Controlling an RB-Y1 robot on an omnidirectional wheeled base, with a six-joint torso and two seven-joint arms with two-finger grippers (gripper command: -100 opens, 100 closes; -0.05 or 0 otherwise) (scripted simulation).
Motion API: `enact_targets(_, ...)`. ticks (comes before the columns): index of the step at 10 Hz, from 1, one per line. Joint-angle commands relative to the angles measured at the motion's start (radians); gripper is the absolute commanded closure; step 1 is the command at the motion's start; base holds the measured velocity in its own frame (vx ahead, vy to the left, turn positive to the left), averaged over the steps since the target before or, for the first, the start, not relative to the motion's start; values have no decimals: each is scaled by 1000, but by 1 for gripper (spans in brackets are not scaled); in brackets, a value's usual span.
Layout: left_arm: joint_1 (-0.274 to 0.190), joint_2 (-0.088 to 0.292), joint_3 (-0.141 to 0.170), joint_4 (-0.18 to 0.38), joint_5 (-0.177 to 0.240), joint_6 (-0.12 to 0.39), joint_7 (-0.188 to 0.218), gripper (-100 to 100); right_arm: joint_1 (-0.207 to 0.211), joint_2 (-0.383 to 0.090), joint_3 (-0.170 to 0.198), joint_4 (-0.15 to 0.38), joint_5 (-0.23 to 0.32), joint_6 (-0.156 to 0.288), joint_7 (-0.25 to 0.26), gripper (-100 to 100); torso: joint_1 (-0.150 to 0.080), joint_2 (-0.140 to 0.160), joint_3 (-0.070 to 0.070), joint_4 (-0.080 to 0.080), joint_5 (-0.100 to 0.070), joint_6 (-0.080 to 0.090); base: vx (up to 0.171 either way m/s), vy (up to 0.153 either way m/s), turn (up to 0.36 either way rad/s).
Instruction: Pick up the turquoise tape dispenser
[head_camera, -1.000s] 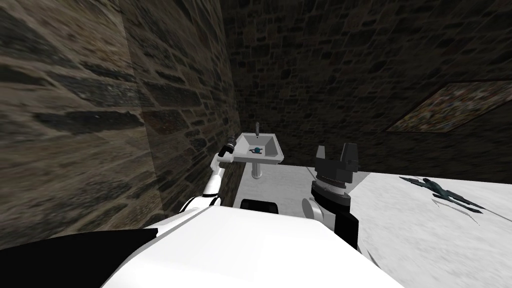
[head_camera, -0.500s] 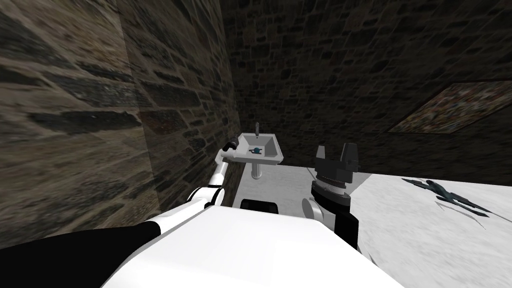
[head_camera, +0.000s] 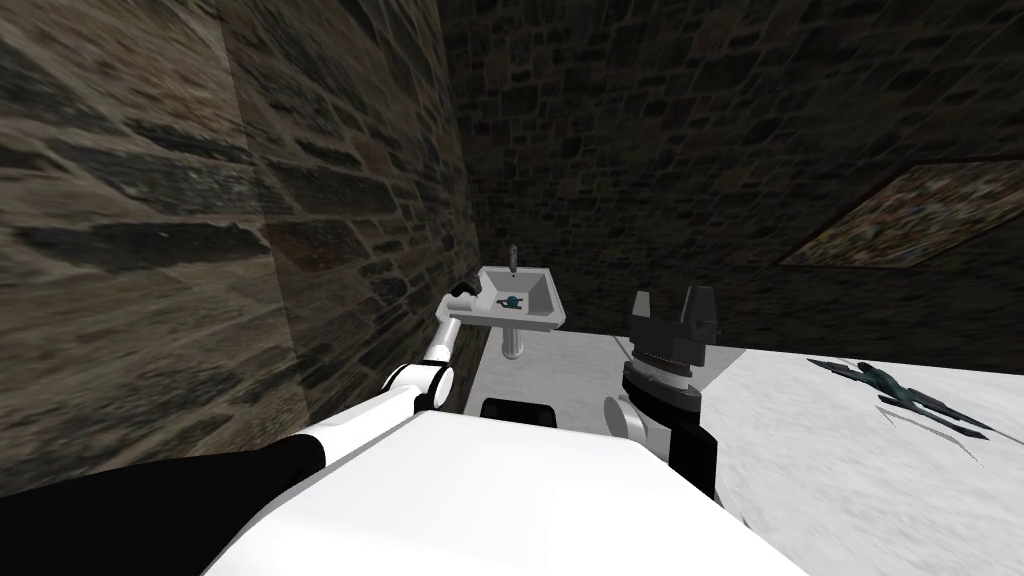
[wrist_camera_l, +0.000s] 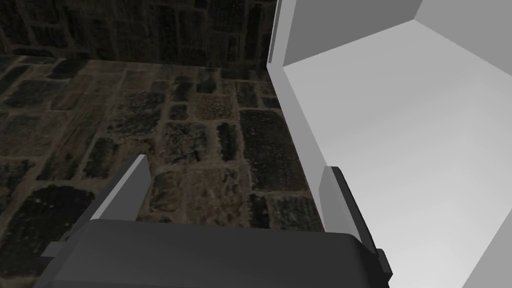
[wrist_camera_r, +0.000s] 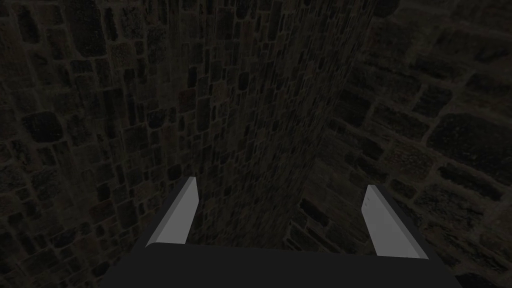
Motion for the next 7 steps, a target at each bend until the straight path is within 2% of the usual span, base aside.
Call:
enact_targets(1, -37, -1, 4, 50, -3, 40, 11, -100, 0, 0, 0, 0, 0, 0, 0, 0, 0, 0, 0, 0, 0, 0, 25, -21, 7)
enact_targets(2, -70, -4, 8, 80, -5, 73, 30, -100, 0, 0, 0, 0, 0, 0, 0, 0, 0, 0, 0, 0, 0, 0, 46, -36, 8)
enact_targets(3, -85, -4, 8, 108, -5, 94, 30, -100, 0, 0, 0, 0, 0, 0, 0, 0, -1, -1, -1, 0, 0, 0, 42, -27, 5)
enact_targets(4, -85, -4, 8, 122, -5, 94, 30, -100, 0, 0, 0, 0, 0, 0, 0, 0, 0, -1, -1, 0, 0, 0, 16, -5, -2)
enact_targets(5, -131, -6, 12, 161, -8, 138, 50, -100, 0, 0, 0, 0, 0, 0, 0, 0, 1, 0, 0, 0, 0, 0, 35, -9, 5)
enact_targets(6, -132, -6, 12, 188, -8, 148, 50, -100, 0, 0, 0, 0, 0, 0, 0, 0, 1, -1, 0, 0, 0, 0, 40, -16, 2)
enact_targets(7, -174, -9, 15, 221, -10, 183, 69, -100, 0, 0, 0, 0, 0, 0, 0, 0, 1, -1, -1, 0, 0, 0, 49, -32, 7)
